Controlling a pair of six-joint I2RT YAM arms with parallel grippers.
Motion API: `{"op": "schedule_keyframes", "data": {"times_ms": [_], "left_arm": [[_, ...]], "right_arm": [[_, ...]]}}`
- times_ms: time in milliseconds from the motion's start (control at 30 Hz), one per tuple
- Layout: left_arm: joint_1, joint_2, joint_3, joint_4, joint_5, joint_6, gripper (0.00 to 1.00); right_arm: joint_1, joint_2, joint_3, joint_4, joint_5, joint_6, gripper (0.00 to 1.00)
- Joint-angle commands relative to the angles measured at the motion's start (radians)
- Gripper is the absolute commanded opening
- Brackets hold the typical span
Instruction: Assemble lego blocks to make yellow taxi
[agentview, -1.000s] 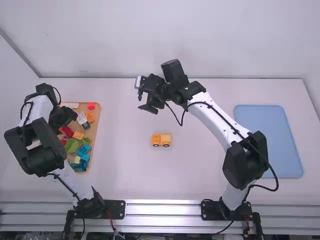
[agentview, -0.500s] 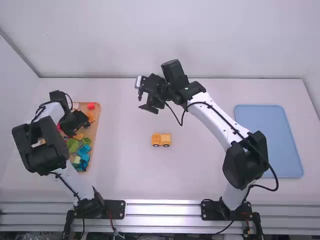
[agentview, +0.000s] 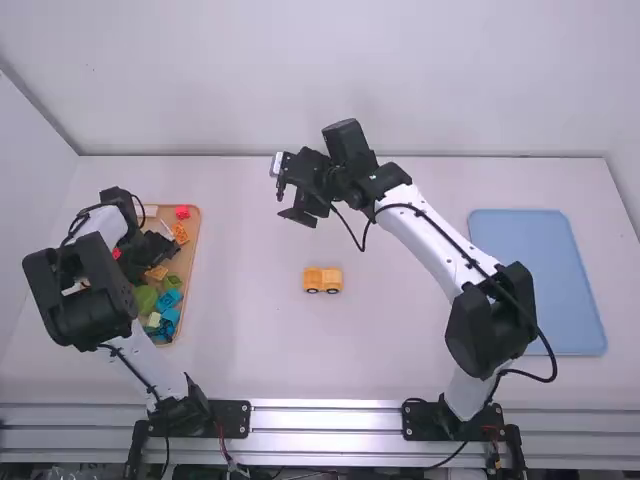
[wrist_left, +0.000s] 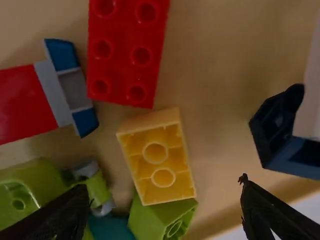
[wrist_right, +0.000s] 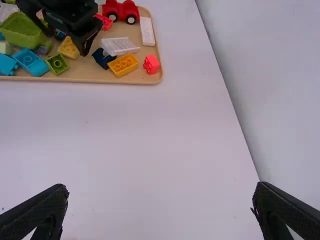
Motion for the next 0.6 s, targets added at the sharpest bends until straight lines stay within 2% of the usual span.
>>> {"op": "schedule_keyframes", "data": {"times_ms": [0,267,400,567], "left_arm": [[0.004,0.01,0.0,-0.01,-0.063,-0.044,0.78],[0.004,0.01,-0.055,0.06,-0.059,-0.079,0.76],[0.004,0.01,-0.095,0.14,-0.005,-0.074,0.72],[0.004,0.01,-0.107,0.159,-0.002,-0.085,0.68]], "right_arm": [[-0.001,-0.008,-0.01,0.001,-0.002,0.006,0.99],[-0.003,-0.001,-0.01,0.006,-0.002,0.006,0.99],[-0.003,0.011,-0.01,0.006,-0.002,0.006,0.99],[-0.004,0.016,-0.01,0.014,-0.002,0.006,0.99]]}}
